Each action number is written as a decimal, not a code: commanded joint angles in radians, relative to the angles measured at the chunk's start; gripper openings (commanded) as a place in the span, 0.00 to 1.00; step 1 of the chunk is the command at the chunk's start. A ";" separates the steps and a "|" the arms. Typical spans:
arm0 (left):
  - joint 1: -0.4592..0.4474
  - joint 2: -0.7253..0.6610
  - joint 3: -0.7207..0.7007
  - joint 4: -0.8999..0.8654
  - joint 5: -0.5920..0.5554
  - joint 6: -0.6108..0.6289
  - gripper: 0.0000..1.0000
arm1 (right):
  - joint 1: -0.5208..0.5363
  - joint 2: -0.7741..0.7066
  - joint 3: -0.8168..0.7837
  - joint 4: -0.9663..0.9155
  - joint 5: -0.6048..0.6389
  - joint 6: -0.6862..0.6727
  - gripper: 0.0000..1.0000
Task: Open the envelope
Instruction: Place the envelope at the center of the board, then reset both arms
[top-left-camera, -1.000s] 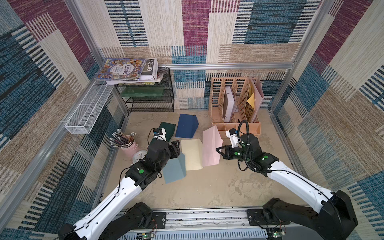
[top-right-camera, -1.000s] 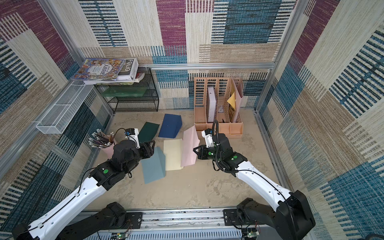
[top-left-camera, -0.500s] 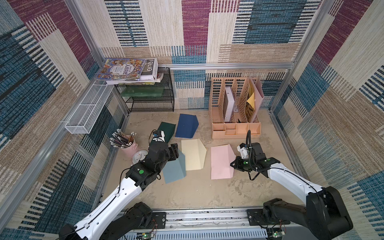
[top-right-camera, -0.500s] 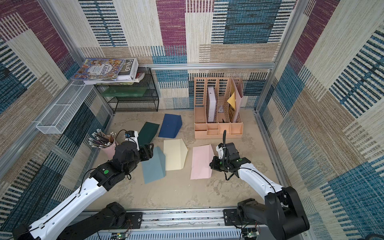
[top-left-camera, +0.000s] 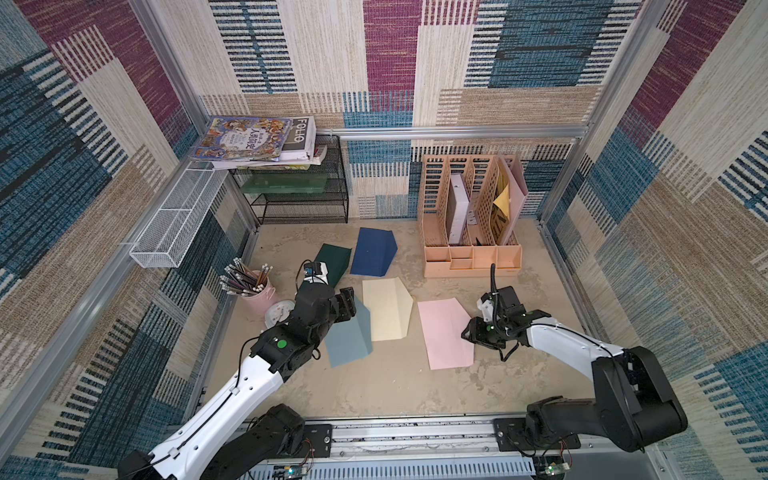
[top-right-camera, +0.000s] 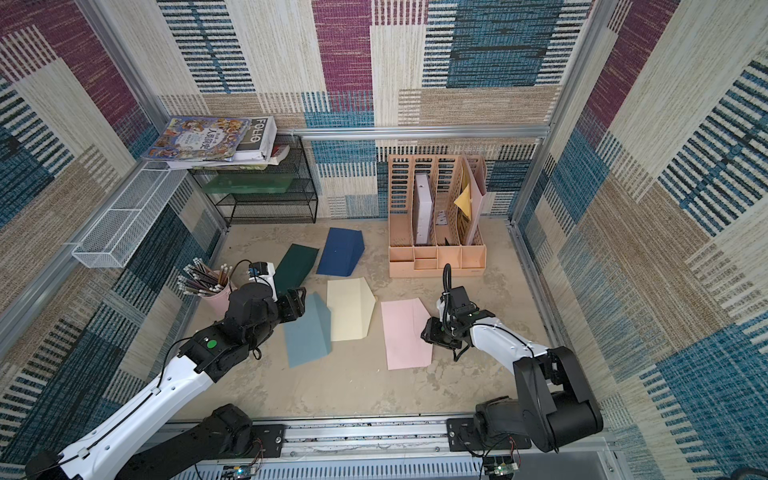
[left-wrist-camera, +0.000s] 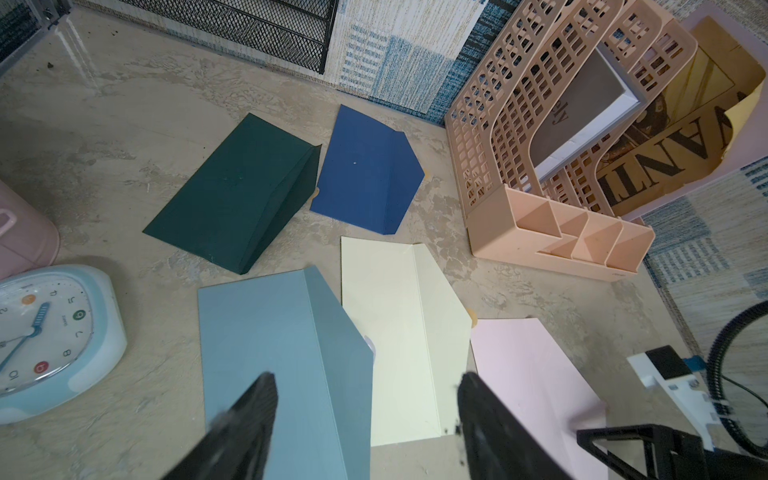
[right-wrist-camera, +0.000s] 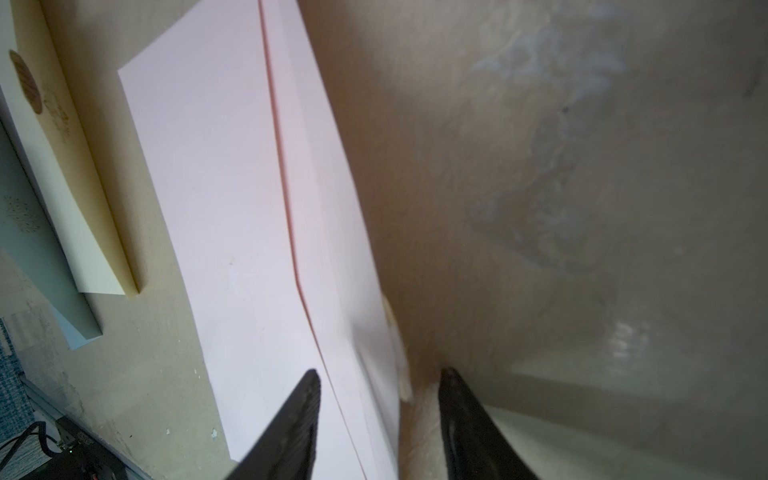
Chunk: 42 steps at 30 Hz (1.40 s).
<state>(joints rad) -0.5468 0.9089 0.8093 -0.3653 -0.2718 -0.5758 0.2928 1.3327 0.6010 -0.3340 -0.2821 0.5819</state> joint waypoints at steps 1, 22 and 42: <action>0.005 0.007 -0.001 0.005 0.016 0.004 0.71 | 0.001 -0.032 0.014 -0.055 0.016 0.008 0.62; 0.238 0.130 -0.010 0.029 -0.335 0.236 0.99 | -0.046 -0.376 0.011 0.290 0.676 -0.137 0.96; 0.538 0.570 -0.303 0.934 -0.015 0.503 0.94 | -0.377 -0.071 -0.319 1.120 0.502 -0.358 0.96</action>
<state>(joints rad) -0.0124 1.4895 0.5415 0.4099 -0.3634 -0.1078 -0.0685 1.2526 0.2951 0.5697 0.2798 0.2562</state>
